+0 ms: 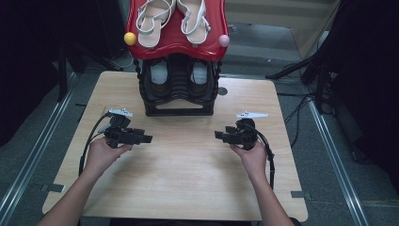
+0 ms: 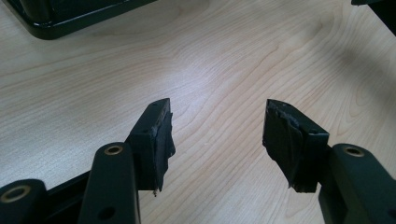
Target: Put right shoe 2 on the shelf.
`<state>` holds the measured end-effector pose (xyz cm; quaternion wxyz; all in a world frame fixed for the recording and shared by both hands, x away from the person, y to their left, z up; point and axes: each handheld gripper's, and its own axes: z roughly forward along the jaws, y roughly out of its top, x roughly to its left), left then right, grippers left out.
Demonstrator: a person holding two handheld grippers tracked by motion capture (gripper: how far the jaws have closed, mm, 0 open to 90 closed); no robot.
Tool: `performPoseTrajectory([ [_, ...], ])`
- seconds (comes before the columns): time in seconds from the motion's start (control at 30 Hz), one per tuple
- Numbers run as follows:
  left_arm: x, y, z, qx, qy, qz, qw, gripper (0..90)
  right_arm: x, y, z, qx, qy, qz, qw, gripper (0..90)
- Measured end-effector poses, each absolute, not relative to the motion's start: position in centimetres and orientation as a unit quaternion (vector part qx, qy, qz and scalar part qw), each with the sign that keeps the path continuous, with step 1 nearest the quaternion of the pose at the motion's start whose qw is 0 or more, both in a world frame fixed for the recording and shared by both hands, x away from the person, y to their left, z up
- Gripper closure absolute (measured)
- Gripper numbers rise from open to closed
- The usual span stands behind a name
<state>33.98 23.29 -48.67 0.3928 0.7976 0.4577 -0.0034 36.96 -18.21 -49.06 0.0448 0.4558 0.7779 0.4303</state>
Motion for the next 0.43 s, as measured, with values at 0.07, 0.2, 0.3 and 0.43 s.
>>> performPoseTrajectory([
  [0.07, 34.01, 23.19, -48.78, 0.800, 0.456, -0.003, 0.389, 42.8, 36.98, -18.26, -49.20, 0.456, 0.777, 0.431, 0.043, 39.1],
  [0.2, 34.00, 23.03, -48.86, 0.800, 0.457, 0.002, 0.389, 42.7, 37.01, -18.27, -49.39, 0.457, 0.779, 0.427, 0.043, 39.0],
  [0.3, 34.02, 22.96, -48.90, 0.794, 0.465, 0.007, 0.390, 42.5, 37.01, -18.33, -49.50, 0.458, 0.778, 0.427, 0.044, 38.8],
  [0.43, 34.16, 22.86, -49.24, 0.800, 0.458, 0.001, 0.386, 38.2, 37.04, -18.35, -49.71, 0.458, 0.779, 0.425, 0.050, 37.9],
])
